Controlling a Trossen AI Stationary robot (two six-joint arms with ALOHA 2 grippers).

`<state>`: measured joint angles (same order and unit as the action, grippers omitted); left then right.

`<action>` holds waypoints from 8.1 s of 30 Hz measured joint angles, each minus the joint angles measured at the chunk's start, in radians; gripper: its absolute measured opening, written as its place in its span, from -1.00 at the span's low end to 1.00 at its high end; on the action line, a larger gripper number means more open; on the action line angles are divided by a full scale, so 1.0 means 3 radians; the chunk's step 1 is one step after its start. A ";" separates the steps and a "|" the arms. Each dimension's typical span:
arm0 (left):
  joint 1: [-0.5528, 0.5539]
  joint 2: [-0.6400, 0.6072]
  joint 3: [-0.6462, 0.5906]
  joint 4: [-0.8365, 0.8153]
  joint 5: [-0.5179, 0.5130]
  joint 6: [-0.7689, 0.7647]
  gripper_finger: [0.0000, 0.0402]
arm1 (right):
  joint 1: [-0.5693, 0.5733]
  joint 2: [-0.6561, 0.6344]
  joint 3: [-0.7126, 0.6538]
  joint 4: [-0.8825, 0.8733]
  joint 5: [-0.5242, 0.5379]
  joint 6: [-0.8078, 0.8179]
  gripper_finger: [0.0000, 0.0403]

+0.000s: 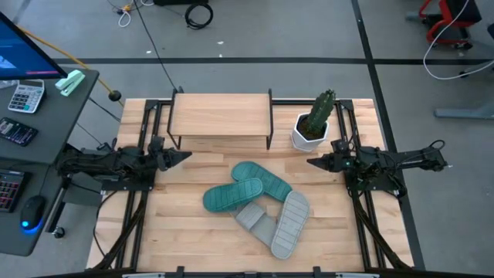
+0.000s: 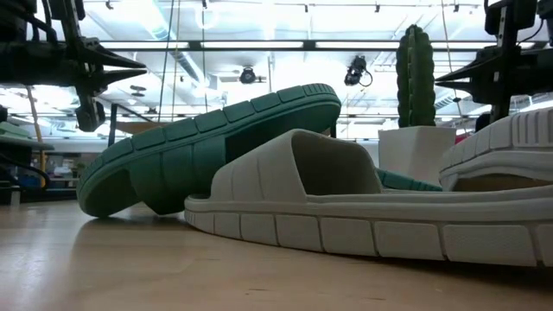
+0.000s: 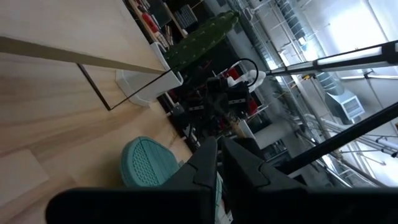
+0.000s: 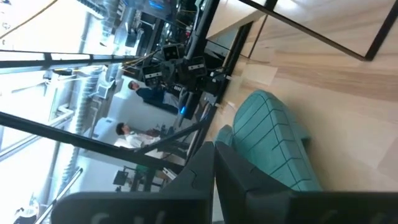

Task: Pick and place slides into the shelf
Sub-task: Put the left green slide on the shelf

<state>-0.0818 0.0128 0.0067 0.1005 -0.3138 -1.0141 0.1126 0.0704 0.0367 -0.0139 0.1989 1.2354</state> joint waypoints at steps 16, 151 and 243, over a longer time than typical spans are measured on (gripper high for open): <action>0.0000 0.0001 0.0001 -0.0007 0.0004 0.0166 -0.82 | 0.0000 0.0000 0.0003 -0.0046 -0.0084 -0.0018 -0.91; -0.2474 0.3798 0.3011 -0.2249 -0.0249 0.0511 -0.60 | 0.0974 0.6007 0.4480 -0.2097 0.0939 -0.5881 0.60; -0.1734 0.3746 0.3010 -0.0622 -0.3393 0.2250 -0.94 | 0.0411 0.5408 0.6506 -0.1546 0.1671 -0.3286 -0.66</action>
<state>-0.6021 1.1365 0.9096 -0.0862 -1.3318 -0.3392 0.2358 1.6928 1.9884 -0.4778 0.7002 0.2497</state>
